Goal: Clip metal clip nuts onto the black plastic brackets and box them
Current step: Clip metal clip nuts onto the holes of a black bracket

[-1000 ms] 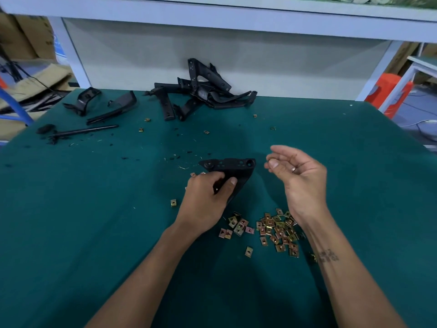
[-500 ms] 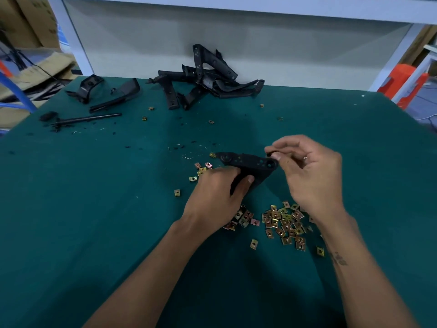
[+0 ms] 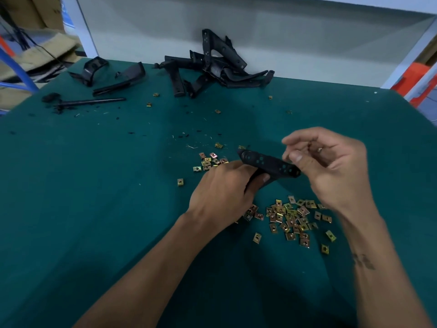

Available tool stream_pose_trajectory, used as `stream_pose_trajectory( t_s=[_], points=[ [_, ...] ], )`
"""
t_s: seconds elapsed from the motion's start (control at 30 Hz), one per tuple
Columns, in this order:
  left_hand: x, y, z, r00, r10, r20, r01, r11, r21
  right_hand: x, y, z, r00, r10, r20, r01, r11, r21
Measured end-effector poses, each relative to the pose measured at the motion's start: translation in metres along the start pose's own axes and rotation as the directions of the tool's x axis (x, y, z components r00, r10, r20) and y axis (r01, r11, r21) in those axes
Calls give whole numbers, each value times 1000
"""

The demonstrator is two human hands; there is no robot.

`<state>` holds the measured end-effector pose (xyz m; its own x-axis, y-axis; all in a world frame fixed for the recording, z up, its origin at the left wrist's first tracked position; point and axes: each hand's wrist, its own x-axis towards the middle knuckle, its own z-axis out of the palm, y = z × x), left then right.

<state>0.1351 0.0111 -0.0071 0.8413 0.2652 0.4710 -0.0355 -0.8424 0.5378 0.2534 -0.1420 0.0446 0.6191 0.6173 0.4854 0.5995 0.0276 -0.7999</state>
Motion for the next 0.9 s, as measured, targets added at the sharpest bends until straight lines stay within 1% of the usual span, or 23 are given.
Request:
stream_pose_trajectory(
  t_s=[0.13, 0.23, 0.4, 0.5, 0.57, 0.63, 0.73, 0.83, 0.9],
  points=[
    [0, 1, 1, 1000, 16, 8, -16, 999, 37, -1, -1, -5, 998, 24, 61, -20, 997, -68],
    [0, 1, 2, 1000, 25, -8, -25, 999, 32, -2, -1, -7, 998, 40, 55, -32, 990, -134],
    [1, -1, 4, 999, 12, -40, -12, 1000, 15, -2, -3, -4, 1000, -6, 15, 9, 976, -218],
    [1, -3, 5, 999, -1, -38, 2, 1000, 15, -1, -2, -3, 998, -60, 13, 61, 959, -277],
    [0, -4, 5, 999, 4, -37, -4, 1000, 13, -2, -2, -3, 998, -57, 24, 62, 955, -289],
    [0, -4, 5, 999, 10, -42, -9, 1000, 12, -2, -1, -2, 999, -29, 44, 39, 967, -252],
    [0, -5, 5, 999, 2, -52, -3, 1000, -12, -1, -2, 3, 999, 10, 54, -2, 989, -147],
    [0, -5, 4, 996, 5, -91, -7, 1000, -20, 1, -2, 6, 999, 33, 16, -33, 999, -26],
    [0, -6, 5, 992, 6, -126, -9, 1000, -26, 2, -2, 8, 998, 58, -19, -56, 995, 88]
  ],
)
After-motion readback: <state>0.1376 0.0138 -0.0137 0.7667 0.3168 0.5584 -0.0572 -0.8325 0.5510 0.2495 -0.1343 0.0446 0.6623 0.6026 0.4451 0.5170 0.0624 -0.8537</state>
